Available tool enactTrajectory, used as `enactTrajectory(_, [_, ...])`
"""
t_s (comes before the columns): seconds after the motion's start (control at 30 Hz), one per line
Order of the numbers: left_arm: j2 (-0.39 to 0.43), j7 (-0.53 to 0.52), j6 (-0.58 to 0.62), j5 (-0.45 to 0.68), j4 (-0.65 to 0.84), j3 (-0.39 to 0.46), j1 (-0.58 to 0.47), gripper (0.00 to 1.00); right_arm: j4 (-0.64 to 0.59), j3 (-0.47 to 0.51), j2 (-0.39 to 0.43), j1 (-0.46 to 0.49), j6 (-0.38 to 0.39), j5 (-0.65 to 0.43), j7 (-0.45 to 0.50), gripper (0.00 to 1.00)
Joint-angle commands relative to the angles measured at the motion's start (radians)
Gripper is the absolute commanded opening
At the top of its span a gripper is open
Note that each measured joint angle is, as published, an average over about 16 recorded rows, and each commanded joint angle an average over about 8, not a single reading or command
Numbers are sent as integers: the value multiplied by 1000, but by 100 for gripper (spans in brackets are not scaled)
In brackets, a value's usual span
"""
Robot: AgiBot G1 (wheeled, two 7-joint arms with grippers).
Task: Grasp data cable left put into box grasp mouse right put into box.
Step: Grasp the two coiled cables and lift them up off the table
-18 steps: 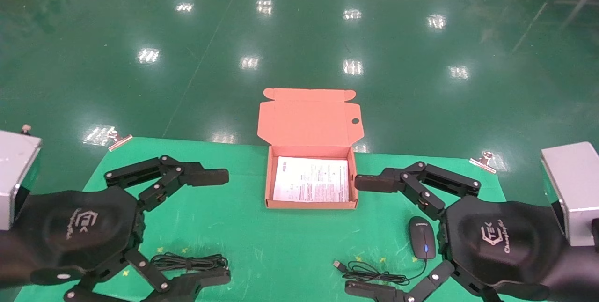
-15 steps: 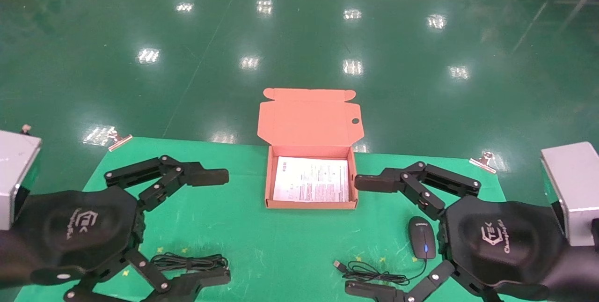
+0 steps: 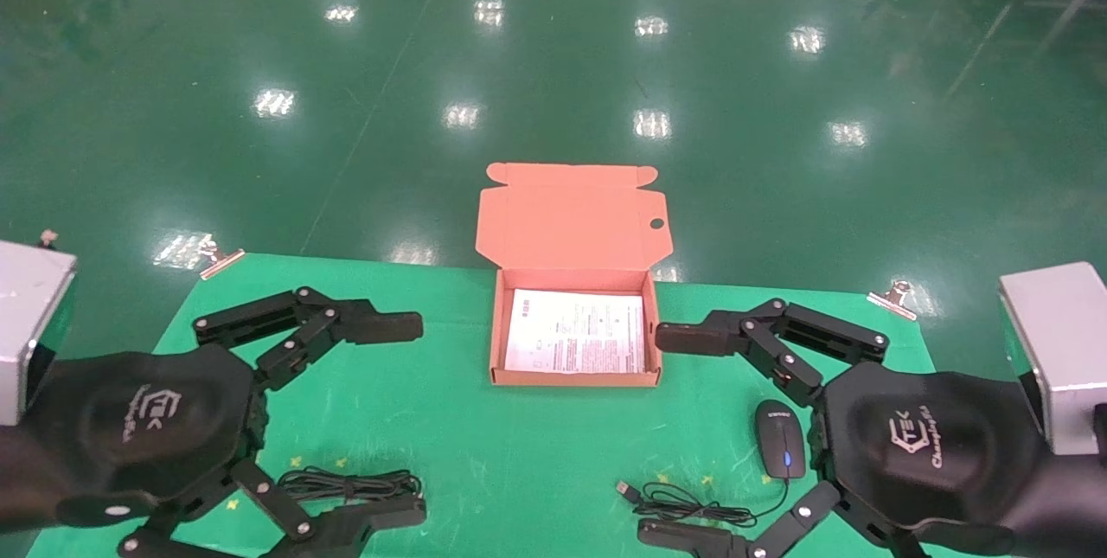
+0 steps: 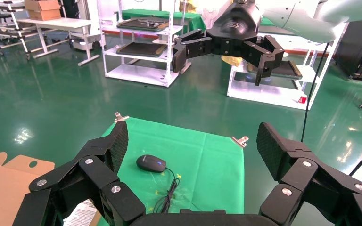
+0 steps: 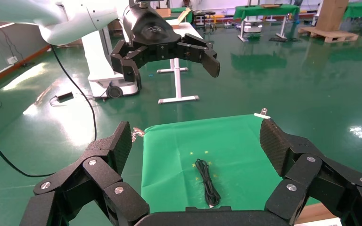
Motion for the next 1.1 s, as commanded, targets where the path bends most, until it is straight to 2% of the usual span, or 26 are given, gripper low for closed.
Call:
enactTrajectory(0.03, [1,-1,0,-5,1,-2,2,100,-1,0,1,-1,0,0,0,100])
enactTrajectory(0.23, [7,3,11,87,-13,38,-37,100,34,-32,28,22,6,-124,-22,100])
enactTrajectory(0.43, [32,-16,13,284,-28,121,-128,100,54,-109,14,132,-36,-336,-88,100])
enactTrajectory(0.6, [74,-28,8,458,-28,193,-201,100,61,-228,-42,262,-66,-574,-167,100])
enactTrajectory(0.77, [125,-15,-10,646,-27,266,-258,100,62,-366,-116,352,-60,-803,-233,100])
enactTrajectory(0.93, [177,-3,-47,837,-26,337,-288,100,62,-469,-178,379,-29,-989,-249,100])
enactTrajectory(1.1, [223,-12,-98,995,-20,395,-283,100,59,-523,-221,358,32,-1135,-205,100])
